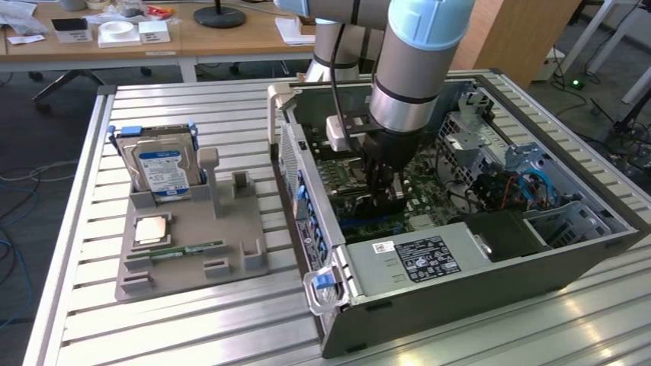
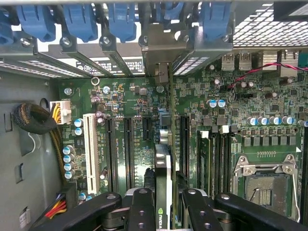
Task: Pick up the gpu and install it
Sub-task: 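Insert the gpu into the slot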
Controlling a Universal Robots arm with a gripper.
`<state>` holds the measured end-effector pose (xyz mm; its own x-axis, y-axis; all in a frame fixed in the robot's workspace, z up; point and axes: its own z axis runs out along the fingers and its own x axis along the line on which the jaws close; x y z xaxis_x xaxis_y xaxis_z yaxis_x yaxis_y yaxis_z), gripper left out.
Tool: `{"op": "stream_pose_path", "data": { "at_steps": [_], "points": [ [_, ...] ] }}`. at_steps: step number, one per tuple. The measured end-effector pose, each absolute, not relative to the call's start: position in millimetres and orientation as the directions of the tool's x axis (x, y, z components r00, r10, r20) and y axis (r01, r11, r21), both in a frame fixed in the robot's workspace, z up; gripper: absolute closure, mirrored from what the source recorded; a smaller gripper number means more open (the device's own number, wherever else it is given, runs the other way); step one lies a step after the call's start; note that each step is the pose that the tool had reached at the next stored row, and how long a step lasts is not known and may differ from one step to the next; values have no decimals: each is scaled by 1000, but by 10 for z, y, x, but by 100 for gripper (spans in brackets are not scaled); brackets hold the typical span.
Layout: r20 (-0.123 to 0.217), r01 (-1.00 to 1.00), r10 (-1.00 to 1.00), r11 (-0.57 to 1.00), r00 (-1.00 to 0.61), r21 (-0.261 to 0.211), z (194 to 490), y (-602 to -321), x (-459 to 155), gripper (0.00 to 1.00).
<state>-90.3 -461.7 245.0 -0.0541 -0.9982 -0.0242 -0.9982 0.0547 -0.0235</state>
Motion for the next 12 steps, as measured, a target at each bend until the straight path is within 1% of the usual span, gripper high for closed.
{"op": "stream_pose_path", "data": {
  "at_steps": [12],
  "points": [
    [-24, -998, -998, 55, -54, -24, 2450, -4617, -903, 73]
  ]
}}
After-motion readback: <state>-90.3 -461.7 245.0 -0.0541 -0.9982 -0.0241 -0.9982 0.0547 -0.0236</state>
